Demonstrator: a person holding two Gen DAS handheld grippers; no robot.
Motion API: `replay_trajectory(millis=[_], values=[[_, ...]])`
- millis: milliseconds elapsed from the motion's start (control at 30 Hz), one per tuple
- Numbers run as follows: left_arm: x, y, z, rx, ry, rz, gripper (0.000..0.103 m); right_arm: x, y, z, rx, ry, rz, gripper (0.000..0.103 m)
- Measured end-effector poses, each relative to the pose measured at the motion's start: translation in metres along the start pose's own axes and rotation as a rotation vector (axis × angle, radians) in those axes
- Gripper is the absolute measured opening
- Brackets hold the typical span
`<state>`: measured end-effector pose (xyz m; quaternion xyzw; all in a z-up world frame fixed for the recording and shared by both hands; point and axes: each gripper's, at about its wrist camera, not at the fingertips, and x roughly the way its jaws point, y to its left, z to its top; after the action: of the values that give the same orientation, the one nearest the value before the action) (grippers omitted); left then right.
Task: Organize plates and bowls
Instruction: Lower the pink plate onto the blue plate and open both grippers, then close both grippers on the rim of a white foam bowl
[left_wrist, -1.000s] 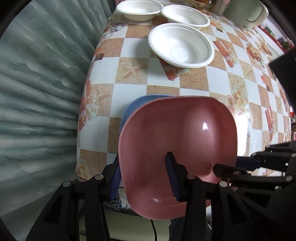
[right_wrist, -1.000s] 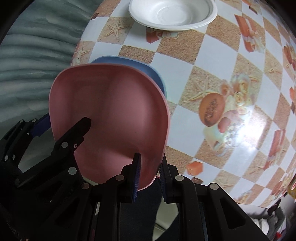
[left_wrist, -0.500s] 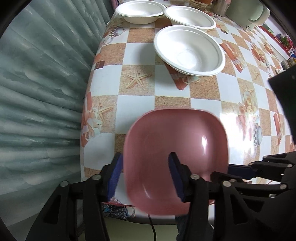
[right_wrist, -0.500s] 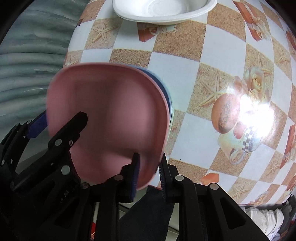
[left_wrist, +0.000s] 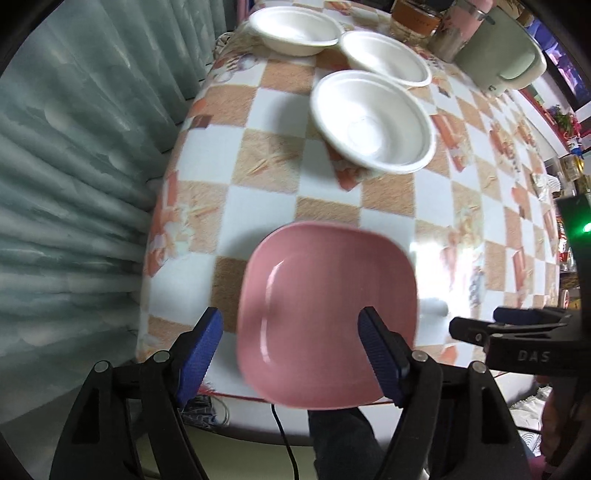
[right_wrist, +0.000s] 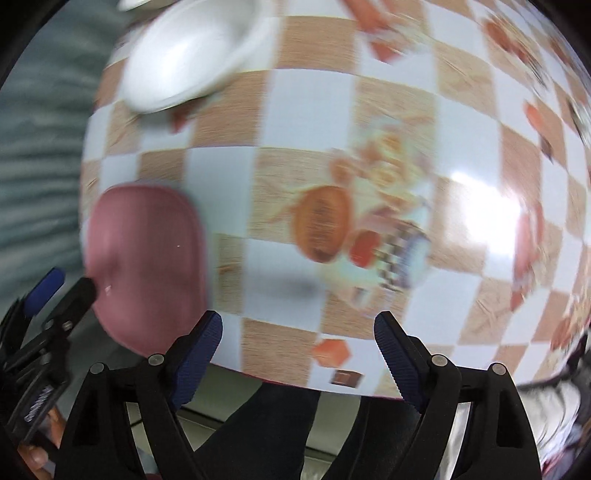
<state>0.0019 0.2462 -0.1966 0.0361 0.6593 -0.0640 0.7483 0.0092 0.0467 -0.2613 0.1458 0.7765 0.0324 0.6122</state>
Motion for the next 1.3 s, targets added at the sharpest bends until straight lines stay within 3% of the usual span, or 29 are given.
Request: replay_trajectory(millis=[167, 267, 400, 600, 733, 933, 1000, 1033, 1100, 1167, 1233, 1300], values=[[-0.01, -0.023, 0.028, 0.01, -0.027, -0.016, 0.079, -0.013, -0.03, 0.01, 0.028, -0.032, 0.011, 0.086], [-0.011, -0.028, 0.055, -0.023, -0.045, -0.01, 0.079, -0.031, -0.037, 0.033, 0.002, -0.08, 0.002, 0.086], [-0.007, -0.027, 0.09, -0.05, -0.084, 0.051, 0.079, -0.053, -0.029, 0.084, -0.041, -0.147, -0.018, 0.086], [0.022, -0.011, 0.139, -0.118, -0.059, 0.12, 0.079, -0.068, 0.005, 0.135, -0.089, -0.185, 0.004, 0.086], [0.046, -0.001, 0.155, -0.147, -0.026, 0.123, 0.079, -0.05, 0.021, 0.167, -0.114, -0.167, 0.009, 0.086], [0.081, -0.001, 0.166, -0.122, 0.035, 0.136, 0.079, -0.022, 0.027, 0.183, -0.141, -0.138, -0.011, 0.085], [0.09, 0.0, 0.166, -0.129, 0.067, 0.128, 0.069, -0.014, 0.03, 0.186, -0.146, -0.124, -0.003, 0.076], [0.093, 0.001, 0.167, -0.131, 0.078, 0.11, 0.058, -0.004, 0.038, 0.192, -0.15, -0.109, 0.007, 0.059], [0.098, 0.002, 0.167, -0.152, 0.096, 0.045, 0.048, -0.006, 0.04, 0.191, -0.168, -0.129, -0.004, 0.05], [0.098, -0.002, 0.167, -0.143, 0.091, 0.029, 0.039, -0.004, 0.046, 0.191, -0.204, -0.123, 0.017, 0.029], [0.1, -0.014, 0.167, -0.106, 0.104, 0.032, 0.035, 0.001, 0.044, 0.188, -0.191, -0.089, 0.046, 0.018], [0.101, -0.032, 0.163, -0.051, 0.12, 0.056, 0.035, 0.006, 0.042, 0.182, -0.167, -0.074, 0.061, 0.018]])
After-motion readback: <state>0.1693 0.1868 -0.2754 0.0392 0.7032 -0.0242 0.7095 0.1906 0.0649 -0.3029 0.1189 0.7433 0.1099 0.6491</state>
